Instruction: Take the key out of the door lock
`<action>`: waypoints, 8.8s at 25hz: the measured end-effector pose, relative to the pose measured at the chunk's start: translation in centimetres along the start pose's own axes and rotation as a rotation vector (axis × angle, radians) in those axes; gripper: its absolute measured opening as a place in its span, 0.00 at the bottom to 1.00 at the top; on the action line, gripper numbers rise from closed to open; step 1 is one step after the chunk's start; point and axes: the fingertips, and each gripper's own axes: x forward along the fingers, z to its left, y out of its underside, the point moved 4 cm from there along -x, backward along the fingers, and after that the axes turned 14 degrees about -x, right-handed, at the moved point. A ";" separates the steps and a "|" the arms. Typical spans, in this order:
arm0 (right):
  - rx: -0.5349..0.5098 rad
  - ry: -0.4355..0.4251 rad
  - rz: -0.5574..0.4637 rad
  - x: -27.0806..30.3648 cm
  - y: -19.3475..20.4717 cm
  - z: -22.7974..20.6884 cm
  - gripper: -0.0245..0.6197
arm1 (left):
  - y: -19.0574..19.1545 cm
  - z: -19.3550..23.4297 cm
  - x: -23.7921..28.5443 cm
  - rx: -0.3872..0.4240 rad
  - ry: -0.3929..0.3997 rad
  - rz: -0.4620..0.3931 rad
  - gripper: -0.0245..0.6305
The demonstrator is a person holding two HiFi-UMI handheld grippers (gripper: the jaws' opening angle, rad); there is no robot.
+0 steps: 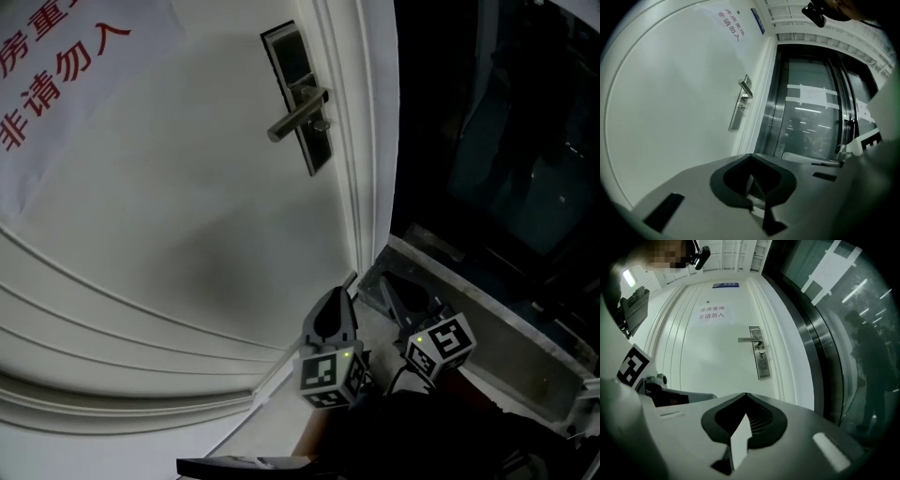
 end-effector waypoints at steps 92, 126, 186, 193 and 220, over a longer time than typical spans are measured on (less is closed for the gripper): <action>-0.889 -0.165 -0.301 20.0 -10.5 -10.0 0.20 | -7.4 8.2 3.2 -0.063 -0.461 -0.329 0.04; -1.508 -0.088 -0.230 23.6 -11.8 -10.1 0.06 | -7.5 8.1 3.4 -0.065 -0.452 -0.333 0.04; -1.694 -0.074 -0.219 23.0 -11.5 -10.1 0.05 | -7.7 6.9 3.1 -0.039 -0.452 -0.352 0.04; -1.697 -0.075 -0.211 22.9 -11.5 -10.1 0.05 | -7.8 7.1 2.8 -0.038 -0.456 -0.351 0.04; -1.718 -0.065 -0.218 21.6 -11.2 -10.3 0.05 | -7.8 7.2 3.2 -0.044 -0.445 -0.347 0.04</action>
